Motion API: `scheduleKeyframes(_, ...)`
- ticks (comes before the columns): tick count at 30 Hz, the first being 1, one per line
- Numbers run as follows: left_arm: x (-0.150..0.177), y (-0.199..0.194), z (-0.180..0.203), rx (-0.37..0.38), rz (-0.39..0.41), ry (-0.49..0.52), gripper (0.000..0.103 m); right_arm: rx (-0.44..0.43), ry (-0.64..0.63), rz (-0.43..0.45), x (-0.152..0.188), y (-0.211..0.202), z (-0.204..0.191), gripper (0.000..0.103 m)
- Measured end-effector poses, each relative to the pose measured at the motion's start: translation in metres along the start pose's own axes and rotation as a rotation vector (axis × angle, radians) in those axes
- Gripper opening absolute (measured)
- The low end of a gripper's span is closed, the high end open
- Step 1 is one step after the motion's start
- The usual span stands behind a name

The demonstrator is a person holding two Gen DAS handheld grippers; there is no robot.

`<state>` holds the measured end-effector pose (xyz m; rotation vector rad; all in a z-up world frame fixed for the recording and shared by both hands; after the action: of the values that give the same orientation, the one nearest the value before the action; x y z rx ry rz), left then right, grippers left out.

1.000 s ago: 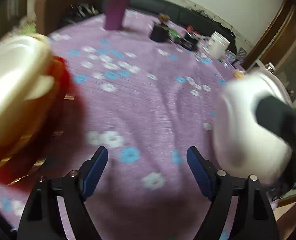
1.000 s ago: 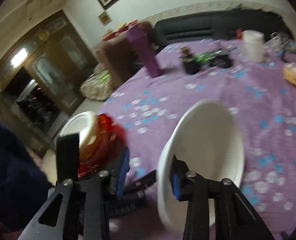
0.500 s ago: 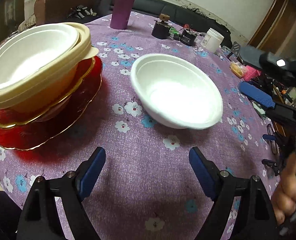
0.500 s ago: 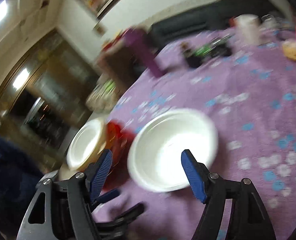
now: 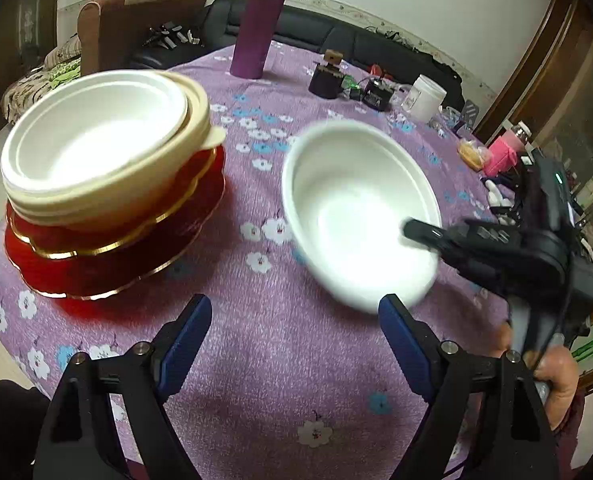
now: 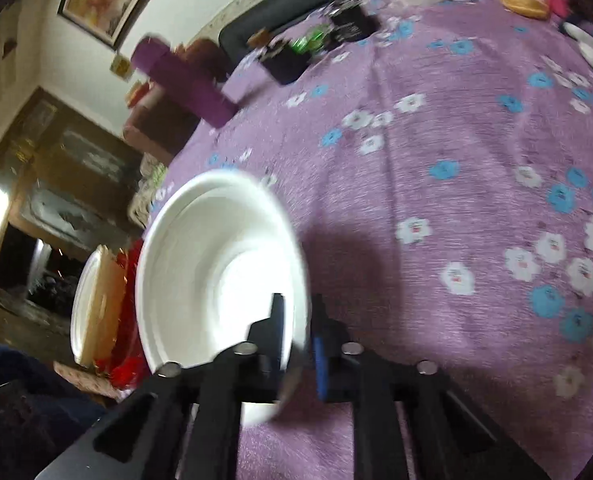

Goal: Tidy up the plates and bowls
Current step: 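Grasp the rim of the upright white foam bowl with the left tool, then carry the white foam bowl over the bowl stack with the left tool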

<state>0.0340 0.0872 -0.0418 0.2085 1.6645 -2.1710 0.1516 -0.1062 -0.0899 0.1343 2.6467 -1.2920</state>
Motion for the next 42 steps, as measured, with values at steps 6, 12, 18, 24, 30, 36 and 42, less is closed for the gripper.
scheduleKeyframes(6,-0.015,0.002,0.023,0.02,-0.004,0.039,0.085,0.036,0.073,0.005,0.022,-0.046,0.041,0.01)
scheduleKeyframes(12,-0.044,0.033,0.057,-0.033,-0.036,0.089,0.085,0.083,0.085,0.073,0.035,-0.076,0.059,0.037)
scheduleKeyframes(18,-0.061,0.064,0.064,-0.094,-0.077,0.087,0.085,0.085,0.07,0.181,0.036,-0.087,0.058,0.08)
scheduleKeyframes(24,-0.066,0.087,0.073,-0.089,-0.119,0.088,0.087,0.102,0.042,0.148,0.033,-0.067,0.052,0.055)
scheduleKeyframes(30,-0.056,0.102,0.084,-0.039,-0.189,0.121,0.031,0.101,0.041,0.114,0.039,-0.048,0.051,0.02)
scheduleKeyframes(36,-0.043,0.085,0.08,-0.011,-0.15,0.096,0.018,0.091,0.002,0.157,0.047,-0.057,0.041,0.017)
scheduleKeyframes(42,-0.029,0.048,0.08,-0.071,-0.053,0.119,0.018,0.065,-0.039,0.209,0.059,-0.068,0.022,0.015)
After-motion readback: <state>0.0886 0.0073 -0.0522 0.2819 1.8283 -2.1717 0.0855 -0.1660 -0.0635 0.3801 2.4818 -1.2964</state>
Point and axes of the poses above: each gripper's, at about its wrist camera, not at the fingertips, and y roughly the way its jaws point, z to its right, x to its underside, the point moved 4 cm from there along y, roughly the way its jaws point, and after that the axes turned 14 degrees about -z, right-handed, at the moved point
